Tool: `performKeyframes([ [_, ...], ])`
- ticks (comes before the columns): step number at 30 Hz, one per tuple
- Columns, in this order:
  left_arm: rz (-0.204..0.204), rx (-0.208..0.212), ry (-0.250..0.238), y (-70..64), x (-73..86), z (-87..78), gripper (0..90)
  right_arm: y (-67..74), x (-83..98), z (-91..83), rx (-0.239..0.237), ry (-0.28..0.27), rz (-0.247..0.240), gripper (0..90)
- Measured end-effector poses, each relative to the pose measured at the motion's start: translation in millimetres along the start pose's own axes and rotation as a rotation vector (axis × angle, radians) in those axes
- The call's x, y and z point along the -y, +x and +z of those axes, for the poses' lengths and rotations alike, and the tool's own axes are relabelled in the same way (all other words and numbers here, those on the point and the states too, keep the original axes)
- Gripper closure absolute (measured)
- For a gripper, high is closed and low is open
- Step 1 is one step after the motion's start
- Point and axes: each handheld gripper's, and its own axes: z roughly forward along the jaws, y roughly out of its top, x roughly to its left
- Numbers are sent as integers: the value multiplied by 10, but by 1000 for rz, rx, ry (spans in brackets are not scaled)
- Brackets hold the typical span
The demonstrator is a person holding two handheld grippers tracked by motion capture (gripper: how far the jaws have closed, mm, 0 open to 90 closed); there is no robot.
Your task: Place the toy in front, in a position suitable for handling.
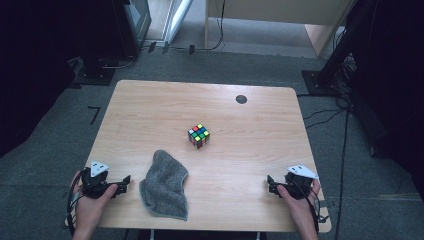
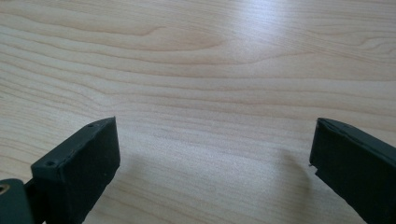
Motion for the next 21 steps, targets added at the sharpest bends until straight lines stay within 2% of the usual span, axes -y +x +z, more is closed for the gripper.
performKeyframes([
  [3, 5, -1, -3, -11, -3, -7, 0, 24, -24, -4, -7, -5, -7, 14],
  [8, 3, 21, -20, -59, -31, -28, 0, 93, -89, -36, -19, -28, -26, 14],
  [12, 14, 49, -41, -133, -65, -59, 0, 187, -151, -66, -57, -44, -33, 14],
  [21, 34, 83, -59, -234, -139, -38, 0, 394, -345, -108, -99, -81, -78, 15],
])
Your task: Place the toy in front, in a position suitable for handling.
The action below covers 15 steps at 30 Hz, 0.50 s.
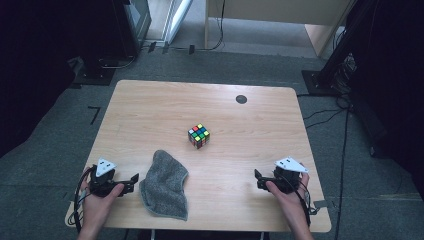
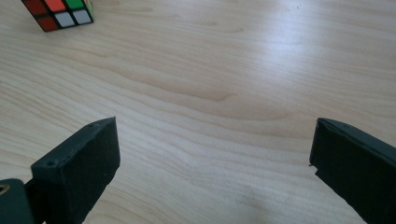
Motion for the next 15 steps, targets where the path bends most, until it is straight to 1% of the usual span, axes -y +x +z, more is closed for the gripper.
performKeyframes([
  [5, 19, 13, -8, -66, -51, 26, 0, 82, -142, 15, -24, -21, -12, 19],
  [9, 43, 32, -19, -139, -66, 21, 0, 199, -259, 64, -57, -37, -34, 20],
  [11, 47, 40, -21, -158, -69, 14, 0, 263, -316, 108, -79, -42, -44, 20],
  [12, 46, 56, -39, -193, -77, -9, 0, 299, -343, 136, -90, -44, -47, 21],
  [15, 41, 95, -66, -234, -96, -50, 0, 429, -417, 237, -118, -38, -71, 21],
])
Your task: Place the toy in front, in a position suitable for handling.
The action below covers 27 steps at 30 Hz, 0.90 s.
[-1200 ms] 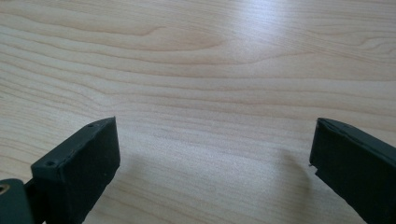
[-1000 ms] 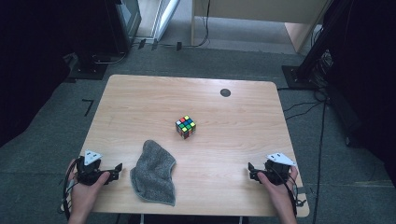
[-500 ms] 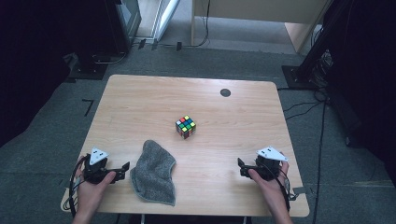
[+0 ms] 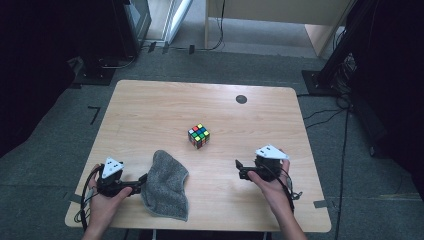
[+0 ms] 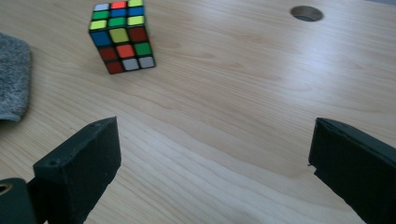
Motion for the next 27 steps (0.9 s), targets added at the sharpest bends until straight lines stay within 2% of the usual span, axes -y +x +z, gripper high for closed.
performKeyframes([
  [3, 6, 42, -19, -54, -15, -25, 0, 118, -64, 127, -25, 11, -19, 20],
  [6, 17, 67, -36, -107, -27, -38, 0, 220, -123, 256, -42, 21, -36, 21],
  [8, 18, 77, -38, -122, -30, -37, 0, 279, -167, 335, -59, 24, -39, 21],
  [9, 15, 100, -36, -158, -32, -29, 0, 312, -189, 375, -64, 25, -43, 20],
  [11, 27, 117, -32, -205, -28, -20, 0, 373, -233, 445, -76, 23, -52, 21],
  [12, 27, 117, -32, -205, -28, -20, 0, 373, -233, 445, -76, 23, -52, 21],
  [14, 48, 125, -23, -271, -26, -1, 0, 457, -291, 556, -90, 29, -58, 21],
  [22, 68, 157, 3, -382, -11, 74, 0, 639, -408, 849, -119, 36, -81, 21],
  [25, 61, 143, -3, -416, -14, 90, 0, 679, -434, 946, -136, 30, -83, 20],
  [27, 62, 151, 0, -429, -9, 106, 1, 703, -446, 1006, -142, 24, -89, 21],
])
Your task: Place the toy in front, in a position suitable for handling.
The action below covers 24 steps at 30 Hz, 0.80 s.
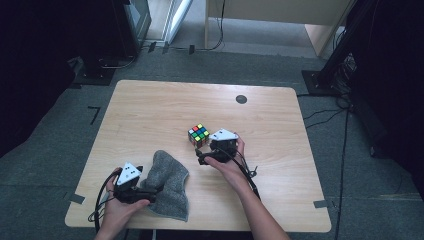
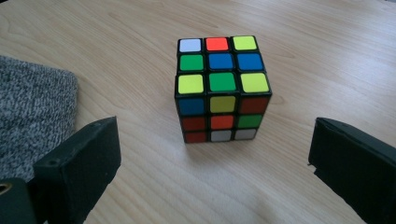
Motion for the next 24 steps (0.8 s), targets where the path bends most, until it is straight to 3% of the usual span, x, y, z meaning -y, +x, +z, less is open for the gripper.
performKeyframes([
  [12, 17, 4, 15, -31, 26, 26, 51, 0, -26, 292, -17, -8, -1, 45],
  [18, 18, 9, 22, -32, 32, 33, 61, -9, -23, 416, 11, 4, 23, 98],
  [24, 24, 8, 29, -41, 38, 49, 65, -3, 7, 536, 60, 16, 13, 199],
])
